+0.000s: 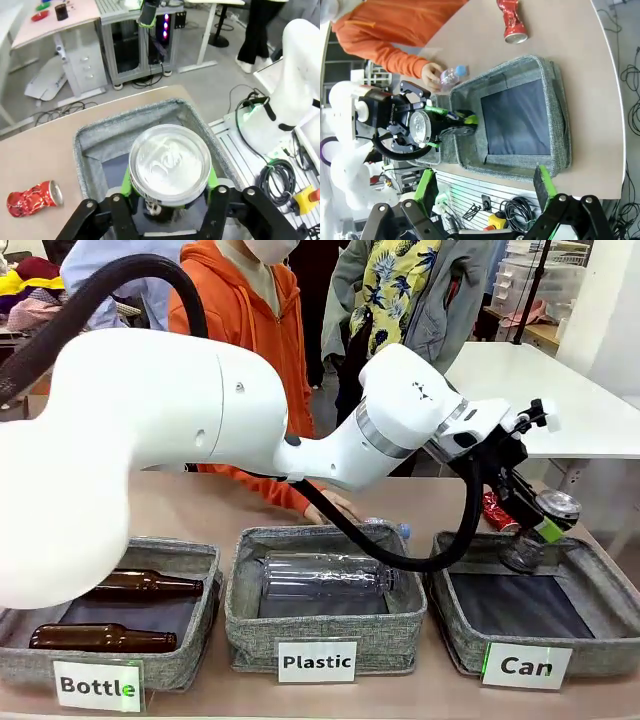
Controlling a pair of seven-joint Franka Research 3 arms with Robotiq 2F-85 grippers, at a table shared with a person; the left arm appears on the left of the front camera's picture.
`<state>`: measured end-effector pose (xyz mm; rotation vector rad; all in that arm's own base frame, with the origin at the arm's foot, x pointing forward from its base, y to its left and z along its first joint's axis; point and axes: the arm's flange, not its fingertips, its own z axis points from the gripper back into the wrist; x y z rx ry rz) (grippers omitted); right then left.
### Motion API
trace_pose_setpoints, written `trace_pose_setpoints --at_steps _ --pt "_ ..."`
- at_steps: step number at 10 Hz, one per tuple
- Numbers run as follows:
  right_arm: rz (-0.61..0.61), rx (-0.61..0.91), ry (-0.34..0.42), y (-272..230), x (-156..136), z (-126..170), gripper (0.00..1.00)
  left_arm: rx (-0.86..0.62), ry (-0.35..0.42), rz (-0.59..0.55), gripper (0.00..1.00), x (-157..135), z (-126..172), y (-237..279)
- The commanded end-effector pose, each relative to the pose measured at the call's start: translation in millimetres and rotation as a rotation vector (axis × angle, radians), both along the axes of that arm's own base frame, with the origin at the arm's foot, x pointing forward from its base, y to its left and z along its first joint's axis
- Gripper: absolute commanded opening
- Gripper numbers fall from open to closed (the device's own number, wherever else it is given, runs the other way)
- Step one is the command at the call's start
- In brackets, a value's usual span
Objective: Sort the can waste into the basket.
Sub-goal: Pick up the can waste from the table and place it in the right Fabric basket.
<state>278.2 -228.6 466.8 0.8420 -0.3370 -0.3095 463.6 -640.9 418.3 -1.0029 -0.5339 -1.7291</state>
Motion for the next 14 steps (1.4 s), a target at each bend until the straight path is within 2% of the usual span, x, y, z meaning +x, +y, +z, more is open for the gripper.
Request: trace_pose_setpoints --at_steps 1,7,8,9,11,13,14 --pt "0.001 -0.005 0.004 1.5 0.5 1.2 1.0 0.05 -0.018 0.007 1.0 7.3 8.2 -5.5" --pt "0.001 -0.005 0.004 1.5 0.5 1.2 1.0 0.026 -0.052 0.004 1.0 -8.2 9.5 18.7" --pt "0.001 -0.005 0.004 1.5 0.5 1.2 1.0 0.046 -0.054 0.043 1.0 -9.8 9.6 17.3" --pt "0.0 0.0 0.0 0.0 0.0 0.0 1.0 0.106 -0.095 0.071 1.0 -15.3 12.8 22.9" --pt "0.065 0.01 0.004 15.9 4.5 -2.7 1.0 0.129 -0.118 0.103 1.0 -28.5 29.0 48.8" --pt "0.162 0.047 -0.039 55.1 22.3 -2.6 1.0 0.091 -0.155 0.213 1.0 -40.7 45.7 89.3" --pt "0.173 -0.02 -0.08 74.0 29.9 -3.0 1.0 0.08 -0.165 0.259 1.0 -46.3 50.0 102.2"
